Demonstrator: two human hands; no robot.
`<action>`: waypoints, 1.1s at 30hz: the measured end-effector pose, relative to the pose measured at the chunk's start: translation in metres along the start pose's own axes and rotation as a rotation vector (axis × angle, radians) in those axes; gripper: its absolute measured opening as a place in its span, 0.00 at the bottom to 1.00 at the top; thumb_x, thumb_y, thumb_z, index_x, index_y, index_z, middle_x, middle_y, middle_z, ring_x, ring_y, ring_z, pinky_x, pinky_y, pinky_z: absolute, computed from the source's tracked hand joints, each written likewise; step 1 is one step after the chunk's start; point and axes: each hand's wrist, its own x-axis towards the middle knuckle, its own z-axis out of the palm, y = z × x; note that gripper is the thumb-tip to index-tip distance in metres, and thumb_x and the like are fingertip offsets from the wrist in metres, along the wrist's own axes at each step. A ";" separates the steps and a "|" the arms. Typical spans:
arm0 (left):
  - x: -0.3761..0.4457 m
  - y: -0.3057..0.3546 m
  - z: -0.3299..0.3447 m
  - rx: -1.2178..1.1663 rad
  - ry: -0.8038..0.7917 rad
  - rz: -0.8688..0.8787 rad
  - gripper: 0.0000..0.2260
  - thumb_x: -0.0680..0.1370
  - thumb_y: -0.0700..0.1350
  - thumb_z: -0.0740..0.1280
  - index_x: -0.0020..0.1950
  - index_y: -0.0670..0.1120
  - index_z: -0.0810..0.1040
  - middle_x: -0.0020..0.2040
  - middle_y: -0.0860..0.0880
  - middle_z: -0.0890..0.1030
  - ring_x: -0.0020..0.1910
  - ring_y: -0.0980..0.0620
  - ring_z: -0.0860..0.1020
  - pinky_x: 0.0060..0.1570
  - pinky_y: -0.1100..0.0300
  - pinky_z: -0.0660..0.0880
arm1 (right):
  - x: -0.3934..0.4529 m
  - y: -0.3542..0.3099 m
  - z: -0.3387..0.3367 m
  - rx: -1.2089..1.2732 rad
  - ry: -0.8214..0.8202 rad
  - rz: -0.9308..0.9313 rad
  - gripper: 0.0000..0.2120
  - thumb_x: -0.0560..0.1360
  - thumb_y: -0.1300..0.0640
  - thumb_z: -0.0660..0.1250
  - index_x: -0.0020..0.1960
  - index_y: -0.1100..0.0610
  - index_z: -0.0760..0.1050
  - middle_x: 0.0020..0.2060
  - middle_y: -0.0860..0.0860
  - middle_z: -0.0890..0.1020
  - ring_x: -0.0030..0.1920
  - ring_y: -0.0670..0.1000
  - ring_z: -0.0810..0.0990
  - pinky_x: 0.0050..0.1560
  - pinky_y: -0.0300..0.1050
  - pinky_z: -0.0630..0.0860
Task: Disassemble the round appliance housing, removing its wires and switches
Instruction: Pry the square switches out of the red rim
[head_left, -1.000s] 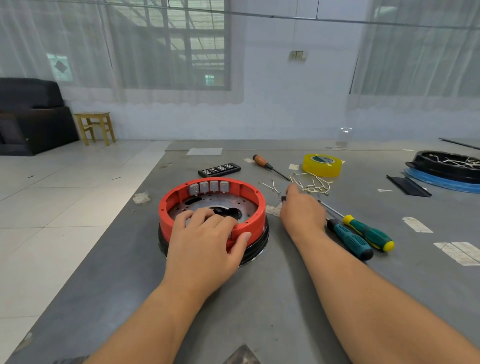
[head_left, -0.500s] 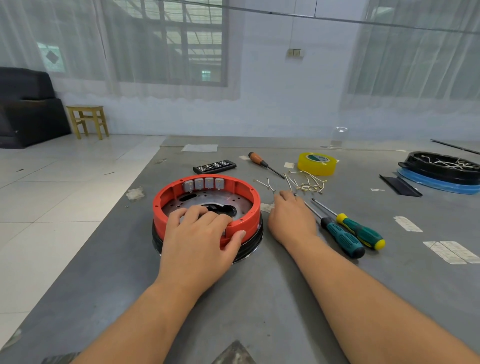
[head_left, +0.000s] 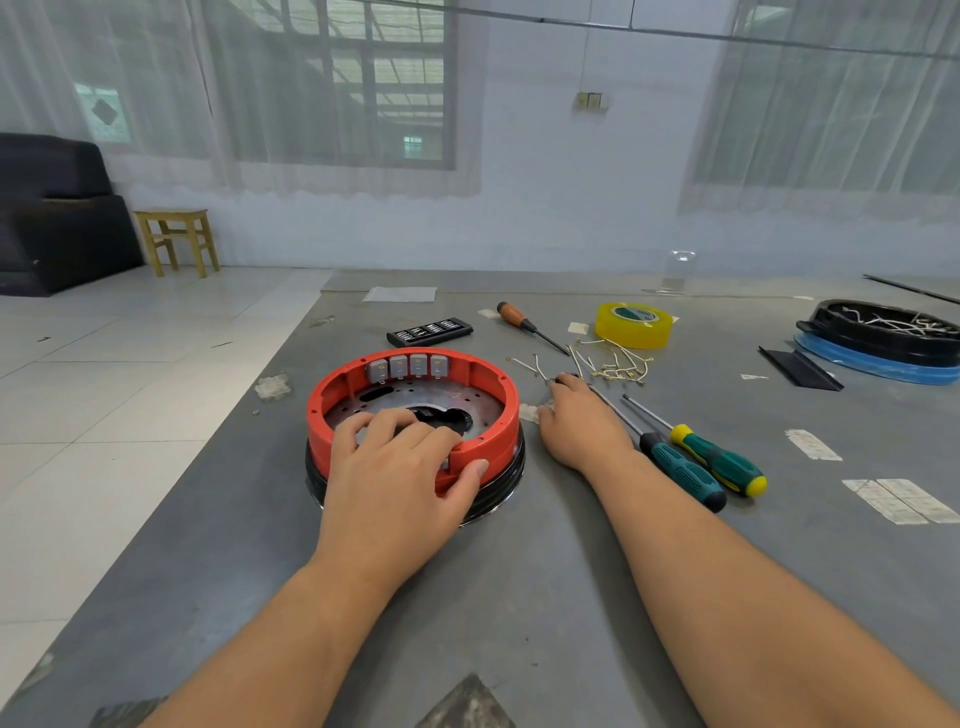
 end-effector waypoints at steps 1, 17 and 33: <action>0.000 0.000 0.000 0.004 0.004 0.005 0.15 0.78 0.61 0.65 0.48 0.53 0.86 0.40 0.57 0.84 0.55 0.49 0.80 0.63 0.45 0.68 | -0.001 0.000 0.001 0.002 0.005 -0.003 0.25 0.84 0.53 0.56 0.79 0.60 0.62 0.80 0.53 0.60 0.78 0.55 0.63 0.76 0.52 0.64; -0.001 0.000 -0.013 -0.184 0.060 -0.121 0.20 0.80 0.60 0.60 0.36 0.51 0.80 0.34 0.58 0.78 0.48 0.52 0.77 0.61 0.51 0.59 | -0.063 -0.017 -0.003 0.726 0.178 -0.034 0.18 0.83 0.41 0.53 0.60 0.44 0.79 0.53 0.43 0.83 0.57 0.46 0.80 0.58 0.45 0.76; 0.001 -0.047 -0.030 -0.105 0.291 -0.097 0.26 0.84 0.55 0.59 0.31 0.46 0.80 0.32 0.52 0.82 0.48 0.44 0.79 0.54 0.51 0.67 | -0.089 -0.027 -0.014 0.581 0.150 -0.214 0.20 0.87 0.47 0.47 0.68 0.46 0.75 0.62 0.48 0.77 0.62 0.46 0.73 0.68 0.48 0.69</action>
